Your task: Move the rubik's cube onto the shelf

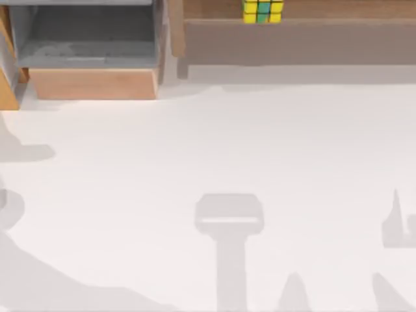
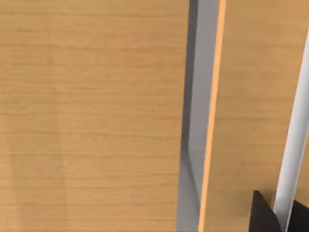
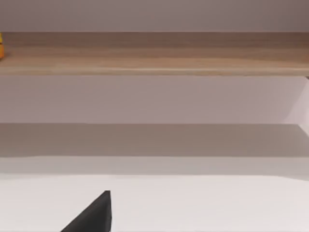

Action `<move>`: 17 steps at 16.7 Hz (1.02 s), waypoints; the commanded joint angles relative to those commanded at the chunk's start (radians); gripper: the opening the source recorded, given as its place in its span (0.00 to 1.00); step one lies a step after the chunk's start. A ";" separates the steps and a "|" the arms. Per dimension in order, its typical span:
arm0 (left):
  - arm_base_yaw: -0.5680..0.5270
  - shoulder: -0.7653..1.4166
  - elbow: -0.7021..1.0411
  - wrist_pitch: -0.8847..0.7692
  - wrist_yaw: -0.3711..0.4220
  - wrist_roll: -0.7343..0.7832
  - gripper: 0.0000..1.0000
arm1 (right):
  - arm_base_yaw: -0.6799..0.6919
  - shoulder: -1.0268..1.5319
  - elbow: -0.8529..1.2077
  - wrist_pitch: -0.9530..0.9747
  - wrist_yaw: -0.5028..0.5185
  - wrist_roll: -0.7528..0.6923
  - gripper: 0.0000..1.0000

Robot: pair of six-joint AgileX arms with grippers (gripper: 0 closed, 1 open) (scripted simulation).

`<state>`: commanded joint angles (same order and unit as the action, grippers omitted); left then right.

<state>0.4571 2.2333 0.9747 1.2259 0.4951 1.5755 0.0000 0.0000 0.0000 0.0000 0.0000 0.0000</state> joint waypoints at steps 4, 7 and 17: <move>0.004 -0.002 -0.004 -0.001 0.002 -0.001 0.00 | 0.000 0.000 0.000 0.000 0.000 0.000 1.00; -0.010 0.027 0.032 -0.033 -0.012 -0.003 0.00 | 0.000 0.000 0.000 0.000 0.000 0.000 1.00; -0.065 0.128 0.278 -0.151 -0.065 -0.005 0.00 | 0.000 0.000 0.000 0.000 0.000 0.000 1.00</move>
<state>0.3923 2.3610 1.2529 1.0751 0.4300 1.5706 0.0000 0.0000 0.0000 0.0000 0.0000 0.0000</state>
